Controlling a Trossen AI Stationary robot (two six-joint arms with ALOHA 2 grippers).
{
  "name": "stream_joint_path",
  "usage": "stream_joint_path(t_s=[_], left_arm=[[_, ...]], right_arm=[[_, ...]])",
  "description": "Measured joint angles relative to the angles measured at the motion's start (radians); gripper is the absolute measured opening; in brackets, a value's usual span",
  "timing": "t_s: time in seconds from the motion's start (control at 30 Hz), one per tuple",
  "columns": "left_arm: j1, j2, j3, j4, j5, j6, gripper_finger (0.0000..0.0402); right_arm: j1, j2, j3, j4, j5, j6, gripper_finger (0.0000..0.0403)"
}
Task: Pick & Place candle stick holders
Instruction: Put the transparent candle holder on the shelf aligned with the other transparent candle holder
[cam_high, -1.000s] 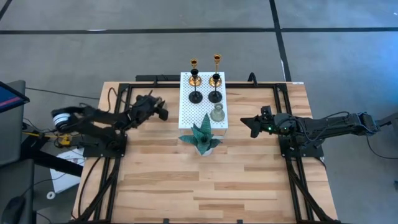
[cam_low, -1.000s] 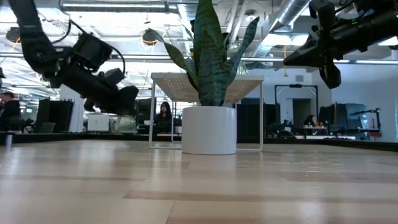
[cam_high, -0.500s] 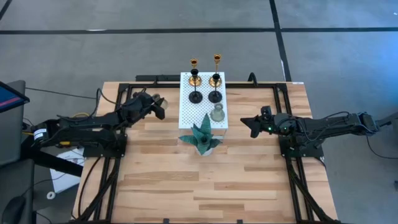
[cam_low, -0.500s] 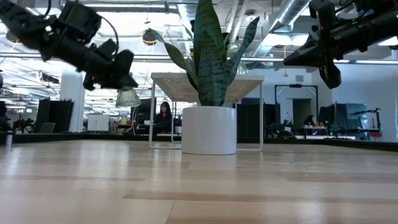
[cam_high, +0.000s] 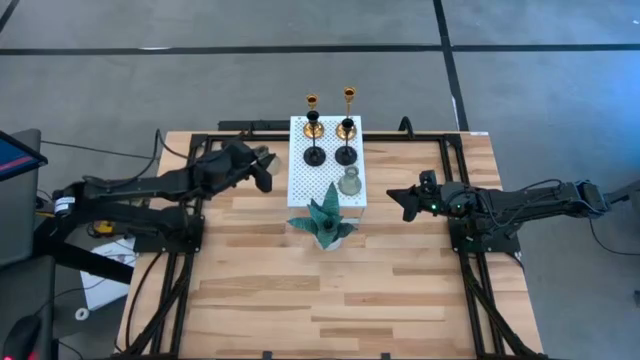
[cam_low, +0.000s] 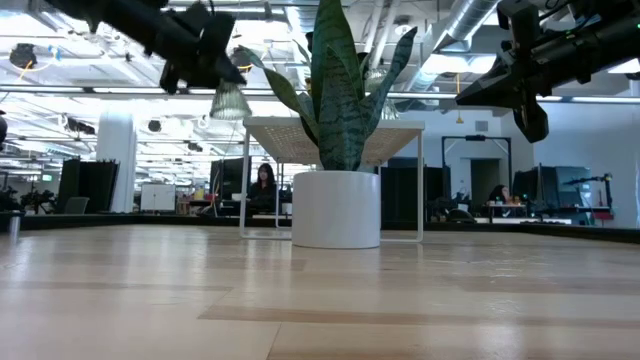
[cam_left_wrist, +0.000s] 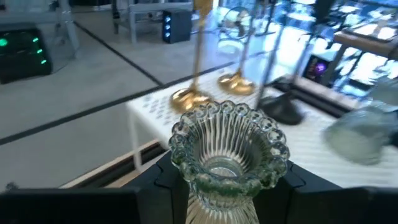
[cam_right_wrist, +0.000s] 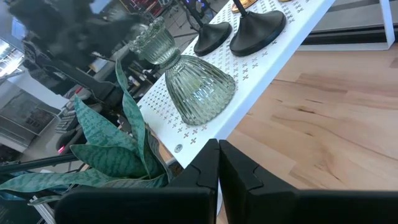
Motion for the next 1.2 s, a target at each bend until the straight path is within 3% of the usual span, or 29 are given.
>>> stream_joint_path(t_s=[0.17, 0.4, 0.77, 1.2], left_arm=[[-0.091, 0.038, 0.076, -0.013, -0.036, 0.019, 0.0126], [-0.185, 0.206, 0.200, -0.008, -0.073, 0.057, 0.0126], [-0.215, 0.438, 0.342, -0.005, -0.067, 0.100, 0.0127], [-0.214, 0.518, 0.354, 0.019, -0.032, 0.070, 0.0127]], right_arm=[[0.000, 0.000, 0.000, 0.000, 0.000, -0.008, 0.0000], [-0.001, 0.000, 0.000, 0.000, 0.000, -0.010, 0.0000], [0.000, 0.000, 0.000, -0.002, 0.000, -0.010, 0.0000], [0.000, 0.000, 0.000, -0.006, 0.000, -0.010, 0.0000]])
